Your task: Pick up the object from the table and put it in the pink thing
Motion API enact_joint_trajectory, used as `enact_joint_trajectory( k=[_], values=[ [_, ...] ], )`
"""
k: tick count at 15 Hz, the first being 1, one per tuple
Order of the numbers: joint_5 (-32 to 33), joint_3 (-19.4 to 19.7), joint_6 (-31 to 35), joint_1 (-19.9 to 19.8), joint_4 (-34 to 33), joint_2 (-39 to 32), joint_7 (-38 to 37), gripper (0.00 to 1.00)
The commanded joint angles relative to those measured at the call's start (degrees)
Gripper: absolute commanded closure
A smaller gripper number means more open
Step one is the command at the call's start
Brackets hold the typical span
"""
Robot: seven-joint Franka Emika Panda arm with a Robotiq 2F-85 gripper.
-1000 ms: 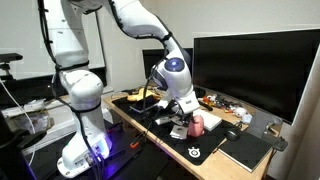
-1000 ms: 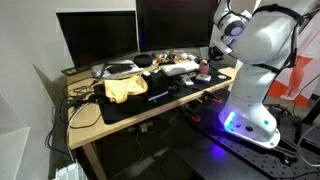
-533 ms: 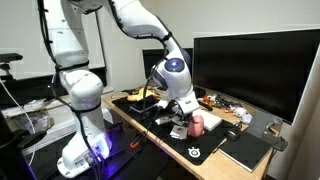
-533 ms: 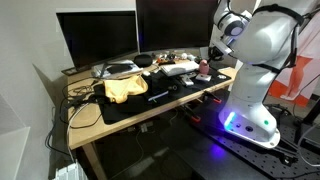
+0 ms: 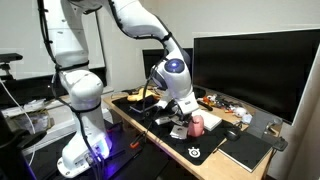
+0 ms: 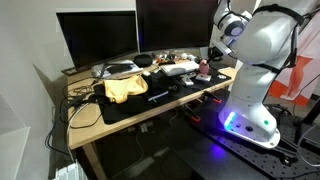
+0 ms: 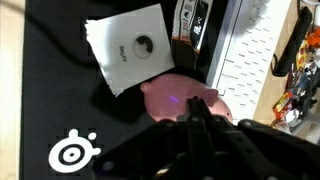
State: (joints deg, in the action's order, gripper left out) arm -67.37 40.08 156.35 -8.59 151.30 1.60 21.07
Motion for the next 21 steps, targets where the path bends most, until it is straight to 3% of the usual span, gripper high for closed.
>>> enact_joint_trajectory(
  k=[1, 21],
  values=[
    [-0.82, 0.56, -1.7, -0.5, 0.36, 1.2, 0.13, 0.99],
    [-6.05, 0.39, -1.62, -0.22, -1.15, -1.76, 0.54, 0.99]
  ],
)
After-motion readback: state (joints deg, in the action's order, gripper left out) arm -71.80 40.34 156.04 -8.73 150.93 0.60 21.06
